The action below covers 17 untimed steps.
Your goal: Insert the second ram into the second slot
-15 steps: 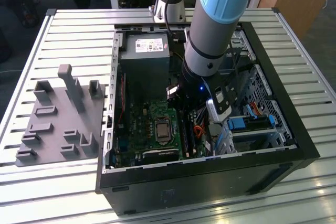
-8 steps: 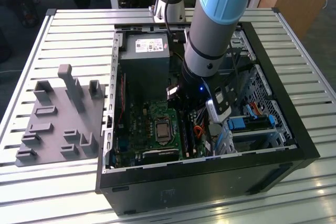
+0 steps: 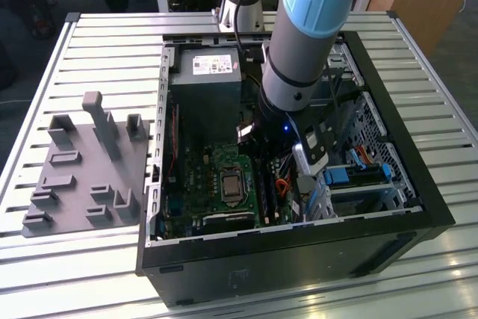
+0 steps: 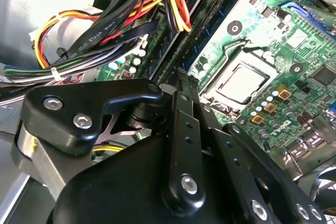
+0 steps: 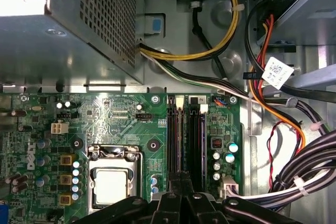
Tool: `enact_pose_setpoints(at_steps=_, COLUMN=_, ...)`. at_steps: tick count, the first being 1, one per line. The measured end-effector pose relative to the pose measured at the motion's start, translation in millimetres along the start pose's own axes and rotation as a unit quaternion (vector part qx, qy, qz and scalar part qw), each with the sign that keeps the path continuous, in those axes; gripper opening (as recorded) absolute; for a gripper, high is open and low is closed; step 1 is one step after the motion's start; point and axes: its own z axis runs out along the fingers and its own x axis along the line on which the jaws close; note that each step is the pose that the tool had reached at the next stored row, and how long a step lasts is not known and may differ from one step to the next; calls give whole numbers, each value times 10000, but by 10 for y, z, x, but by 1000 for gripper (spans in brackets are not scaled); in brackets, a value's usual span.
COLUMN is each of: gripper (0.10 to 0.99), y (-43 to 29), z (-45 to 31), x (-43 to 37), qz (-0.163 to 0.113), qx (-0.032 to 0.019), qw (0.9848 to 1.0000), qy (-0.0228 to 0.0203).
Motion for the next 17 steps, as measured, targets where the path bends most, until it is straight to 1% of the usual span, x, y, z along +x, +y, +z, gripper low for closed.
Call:
enact_pose_setpoints(at_steps=8, gripper=106, y=-4, z=54, x=-4, qz=0, qx=5, qw=10000, qy=1)
enact_pose_setpoints(at_steps=11, gripper=106, y=5, z=12, x=-3, qz=-6, qx=-19, qw=10000, qy=-5)
enact_pose_setpoints(at_steps=12, gripper=106, y=5, z=-30, x=2, qz=-6, qx=-10, qw=10000, qy=-2)
enact_pose_setpoints(at_steps=13, gripper=106, y=6, z=-55, x=3, qz=-6, qx=-7, qw=10000, qy=-1)
enact_pose_setpoints(at_steps=17, gripper=106, y=12, z=-135, x=9, qz=-6, qx=-5, qw=10000, qy=1)
